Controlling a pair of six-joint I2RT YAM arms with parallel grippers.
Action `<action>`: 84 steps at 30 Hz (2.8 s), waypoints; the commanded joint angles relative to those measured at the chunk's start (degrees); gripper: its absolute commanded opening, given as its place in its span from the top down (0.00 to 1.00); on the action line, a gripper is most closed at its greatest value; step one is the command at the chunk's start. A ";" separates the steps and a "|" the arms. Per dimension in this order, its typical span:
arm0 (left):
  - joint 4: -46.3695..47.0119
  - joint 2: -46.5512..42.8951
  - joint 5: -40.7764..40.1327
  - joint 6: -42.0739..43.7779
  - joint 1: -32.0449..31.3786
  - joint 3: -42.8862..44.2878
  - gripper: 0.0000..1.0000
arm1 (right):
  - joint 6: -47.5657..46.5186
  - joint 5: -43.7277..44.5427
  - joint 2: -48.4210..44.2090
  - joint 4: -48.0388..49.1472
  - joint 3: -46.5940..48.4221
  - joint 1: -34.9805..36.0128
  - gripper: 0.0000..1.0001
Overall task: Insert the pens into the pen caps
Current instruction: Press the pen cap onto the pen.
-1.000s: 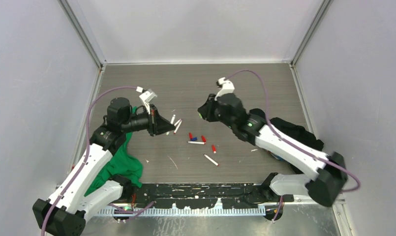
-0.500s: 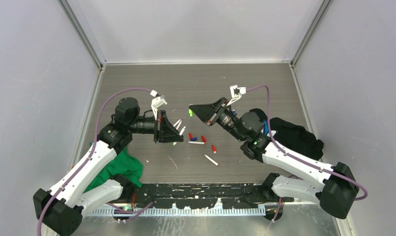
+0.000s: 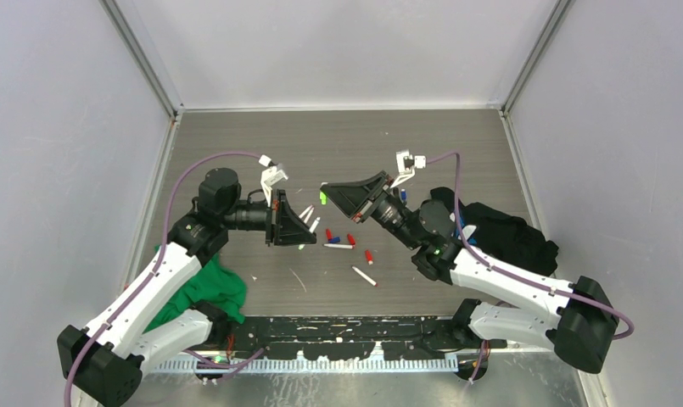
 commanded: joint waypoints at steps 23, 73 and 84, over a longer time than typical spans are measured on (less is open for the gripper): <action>2.89 -2.42 -1.72 -0.03 -0.27 0.34 1.00 | -1.38 3.67 1.33 2.23 -1.36 2.96 1.00; 3.03 -5.59 -11.09 -0.49 2.01 0.46 1.00 | -1.52 18.30 3.58 8.70 -7.23 13.31 0.99; 2.81 -6.33 -11.82 0.00 2.92 0.41 1.00 | -1.51 20.29 6.89 7.77 -6.33 18.51 0.99</action>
